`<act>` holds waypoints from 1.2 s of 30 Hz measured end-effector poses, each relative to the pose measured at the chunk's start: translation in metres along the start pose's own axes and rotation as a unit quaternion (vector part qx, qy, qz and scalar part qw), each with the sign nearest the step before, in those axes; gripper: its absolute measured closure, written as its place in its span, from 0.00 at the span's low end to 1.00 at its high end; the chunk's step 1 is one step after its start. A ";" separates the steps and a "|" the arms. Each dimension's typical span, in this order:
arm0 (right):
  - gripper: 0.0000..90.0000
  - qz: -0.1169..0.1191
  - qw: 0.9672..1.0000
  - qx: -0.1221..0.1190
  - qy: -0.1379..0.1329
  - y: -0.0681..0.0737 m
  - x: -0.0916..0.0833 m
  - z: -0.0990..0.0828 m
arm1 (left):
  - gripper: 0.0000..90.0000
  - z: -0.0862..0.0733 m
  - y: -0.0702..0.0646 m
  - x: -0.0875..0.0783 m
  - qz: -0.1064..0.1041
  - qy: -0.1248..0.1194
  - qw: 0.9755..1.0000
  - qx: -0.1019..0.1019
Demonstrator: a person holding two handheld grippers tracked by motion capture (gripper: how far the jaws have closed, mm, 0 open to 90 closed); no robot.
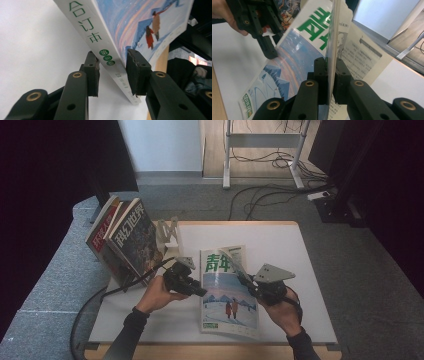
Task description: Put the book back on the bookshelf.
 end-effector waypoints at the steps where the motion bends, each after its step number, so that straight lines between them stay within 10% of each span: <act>1: 0.90 0.002 1.000 0.002 0.000 0.000 0.000 0.000 | 0.72 -0.001 -0.002 -0.001 0.000 0.000 1.000 0.002; 13: 0.94 0.014 0.999 0.019 0.021 -0.006 0.004 -0.001 | 0.74 -0.003 -0.010 -0.010 -0.006 -0.002 0.999 0.032; 19: 0.94 0.011 1.000 0.014 0.001 -0.008 0.003 0.011 | 0.76 0.000 -0.009 -0.028 0.036 -0.015 0.997 0.061; 36: 0.79 0.052 0.998 0.021 -0.011 0.000 -0.009 0.011 | 0.81 -0.020 -0.035 -0.035 0.069 0.057 0.993 0.080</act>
Point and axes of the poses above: each handheld gripper's, and its own axes: x roughly forward along the jaws, z roughly out of its top, y roughly to its left, the point moved 10 cm from there along x, roughly forward along the jaws, and after that the axes turned 11 degrees about y, right-handed, at the moved point
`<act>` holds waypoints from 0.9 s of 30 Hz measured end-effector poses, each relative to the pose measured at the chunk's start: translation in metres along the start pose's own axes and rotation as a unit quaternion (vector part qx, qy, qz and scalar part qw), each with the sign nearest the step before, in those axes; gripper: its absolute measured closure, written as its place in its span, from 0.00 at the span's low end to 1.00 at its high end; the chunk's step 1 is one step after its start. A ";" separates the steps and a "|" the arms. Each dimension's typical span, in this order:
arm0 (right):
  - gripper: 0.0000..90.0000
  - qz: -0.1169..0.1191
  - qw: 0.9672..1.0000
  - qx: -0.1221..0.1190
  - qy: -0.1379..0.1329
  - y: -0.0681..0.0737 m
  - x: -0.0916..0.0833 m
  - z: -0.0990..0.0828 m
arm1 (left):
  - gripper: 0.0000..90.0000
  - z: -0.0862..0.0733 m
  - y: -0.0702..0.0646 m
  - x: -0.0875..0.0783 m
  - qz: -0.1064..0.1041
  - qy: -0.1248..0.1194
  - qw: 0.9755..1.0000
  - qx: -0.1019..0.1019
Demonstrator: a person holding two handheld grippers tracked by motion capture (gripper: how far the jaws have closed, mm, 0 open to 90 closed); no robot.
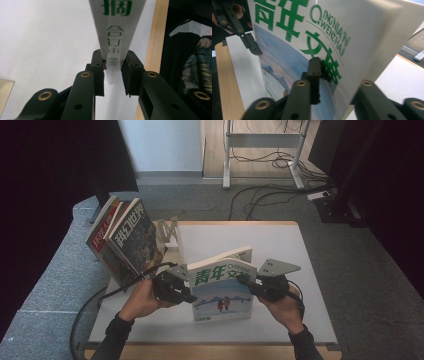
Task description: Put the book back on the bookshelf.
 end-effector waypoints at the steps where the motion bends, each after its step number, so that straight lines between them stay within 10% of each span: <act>1: 0.78 0.000 1.000 0.001 0.001 0.000 0.000 -0.001 | 0.81 0.000 -0.001 0.000 0.001 0.000 1.000 0.001; 19: 0.25 -0.009 0.999 0.009 0.034 -0.018 -0.001 -0.023 | 0.82 -0.005 -0.017 0.000 0.019 -0.016 0.999 0.021; 27: 0.45 0.029 0.999 -0.006 0.033 -0.007 0.001 -0.021 | 0.81 -0.004 -0.021 0.000 0.026 -0.016 0.999 0.039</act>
Point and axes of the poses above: each handheld gripper's, and its own axes: x roughly forward along the jaws, z roughly out of its top, y roughly to its left, the point moved 10 cm from there along x, roughly forward along the jaws, and after that the axes turned 11 degrees about y, right-handed, at the moved point
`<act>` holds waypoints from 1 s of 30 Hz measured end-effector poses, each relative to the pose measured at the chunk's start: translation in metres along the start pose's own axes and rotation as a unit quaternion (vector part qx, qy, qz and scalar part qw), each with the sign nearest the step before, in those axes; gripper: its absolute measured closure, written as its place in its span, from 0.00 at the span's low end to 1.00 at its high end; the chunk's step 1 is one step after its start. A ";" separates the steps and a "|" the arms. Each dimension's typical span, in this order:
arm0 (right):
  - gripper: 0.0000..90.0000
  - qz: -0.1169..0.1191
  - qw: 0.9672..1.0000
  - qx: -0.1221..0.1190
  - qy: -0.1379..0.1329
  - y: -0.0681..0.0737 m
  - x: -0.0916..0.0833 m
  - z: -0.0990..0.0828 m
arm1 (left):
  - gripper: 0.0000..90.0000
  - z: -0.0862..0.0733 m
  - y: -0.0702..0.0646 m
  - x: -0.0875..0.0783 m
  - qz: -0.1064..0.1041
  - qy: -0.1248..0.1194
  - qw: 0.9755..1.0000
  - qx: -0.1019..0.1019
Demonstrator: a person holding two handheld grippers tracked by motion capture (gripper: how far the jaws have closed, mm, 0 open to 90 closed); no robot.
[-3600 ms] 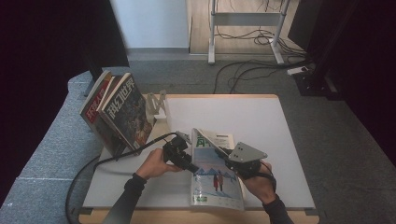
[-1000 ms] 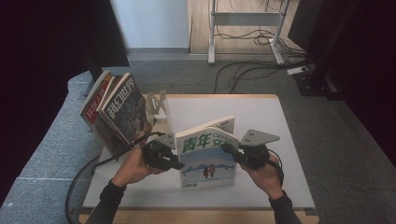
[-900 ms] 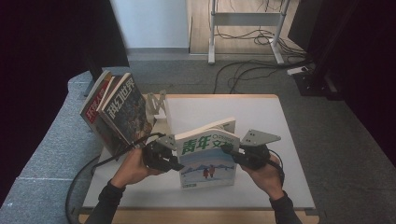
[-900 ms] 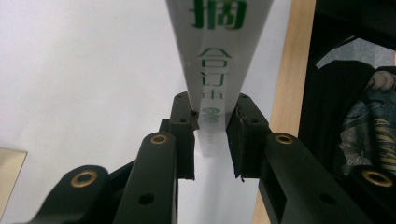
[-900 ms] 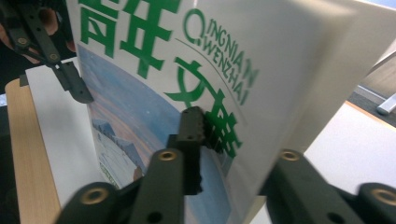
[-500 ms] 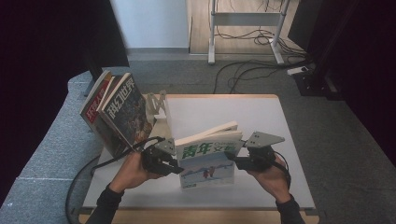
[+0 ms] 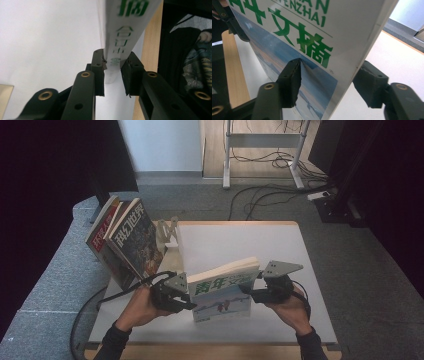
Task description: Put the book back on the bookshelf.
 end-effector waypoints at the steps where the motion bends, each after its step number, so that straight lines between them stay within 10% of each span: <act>1: 0.46 -0.001 1.000 -0.002 0.002 0.000 -0.001 0.000 | 0.80 0.002 -0.001 -0.001 -0.002 0.000 1.000 0.006; 13: 0.49 -0.002 1.000 -0.008 0.005 0.003 -0.004 0.001 | 0.72 0.032 -0.002 -0.028 0.002 -0.069 0.998 0.001; 30: 0.50 -0.003 1.000 -0.011 0.003 0.001 -0.003 0.001 | 0.80 0.060 0.006 -0.046 0.024 -0.074 0.996 -0.038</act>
Point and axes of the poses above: each handheld gripper's, and its own axes: x roughly forward along the jaws, z roughly out of its top, y roughly to its left, the point moved 10 cm from there along x, roughly forward along the jaws, and after that the axes turned 11 degrees about y, right-handed, at the moved point
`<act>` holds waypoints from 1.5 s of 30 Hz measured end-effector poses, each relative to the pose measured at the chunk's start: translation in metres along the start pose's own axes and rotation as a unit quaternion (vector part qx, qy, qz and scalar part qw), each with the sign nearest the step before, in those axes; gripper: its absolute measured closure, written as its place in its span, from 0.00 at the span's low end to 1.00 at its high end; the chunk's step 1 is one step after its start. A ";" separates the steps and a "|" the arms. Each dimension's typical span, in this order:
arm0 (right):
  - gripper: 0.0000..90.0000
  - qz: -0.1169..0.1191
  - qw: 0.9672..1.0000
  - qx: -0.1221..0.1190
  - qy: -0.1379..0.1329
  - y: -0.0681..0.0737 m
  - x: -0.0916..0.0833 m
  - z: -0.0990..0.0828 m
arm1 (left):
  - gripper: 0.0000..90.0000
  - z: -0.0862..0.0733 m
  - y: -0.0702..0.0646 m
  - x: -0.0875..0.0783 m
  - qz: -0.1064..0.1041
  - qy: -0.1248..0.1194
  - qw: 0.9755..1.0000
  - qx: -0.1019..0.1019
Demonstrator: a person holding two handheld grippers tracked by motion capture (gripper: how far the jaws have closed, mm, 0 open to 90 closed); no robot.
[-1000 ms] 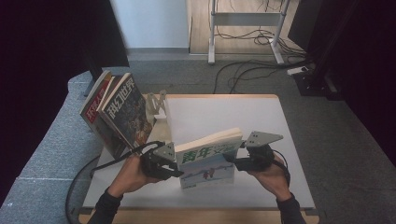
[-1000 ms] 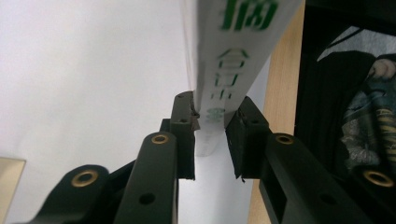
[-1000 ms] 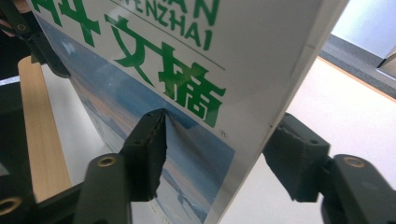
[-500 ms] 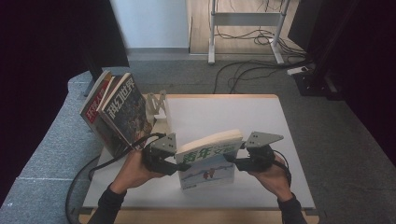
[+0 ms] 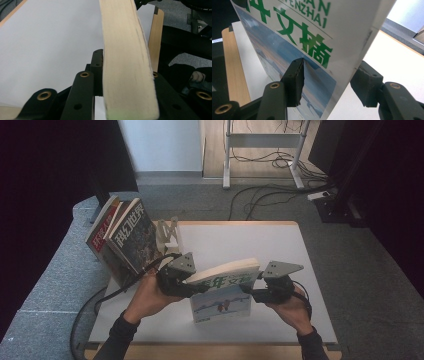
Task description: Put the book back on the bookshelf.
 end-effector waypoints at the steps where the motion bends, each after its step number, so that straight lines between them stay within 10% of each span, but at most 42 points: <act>1: 0.50 0.000 1.000 -0.001 -0.001 -0.001 0.000 -0.001 | 0.81 0.000 0.000 0.000 -0.001 0.000 1.000 0.000; 15: 0.29 -0.056 0.997 0.044 0.038 -0.035 0.004 -0.054 | 0.81 0.000 0.004 0.000 -0.010 0.004 1.000 0.001; 33: 0.00 -0.128 0.971 0.158 0.129 -0.083 0.040 -0.176 | 0.81 0.000 0.005 -0.001 -0.011 0.029 1.000 0.004; 45: 0.00 -0.137 0.967 0.178 0.117 -0.086 0.042 -0.189 | 0.82 0.004 0.012 0.000 -0.012 0.021 0.999 -0.027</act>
Point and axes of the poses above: each handheld gripper's, and its own axes: x roughly forward along the jaws, z roughly out of its top, y roughly to its left, the point moved 10 cm from there along x, roughly forward along the jaws, and after that the axes turned 11 degrees about y, right-handed, at the moved point
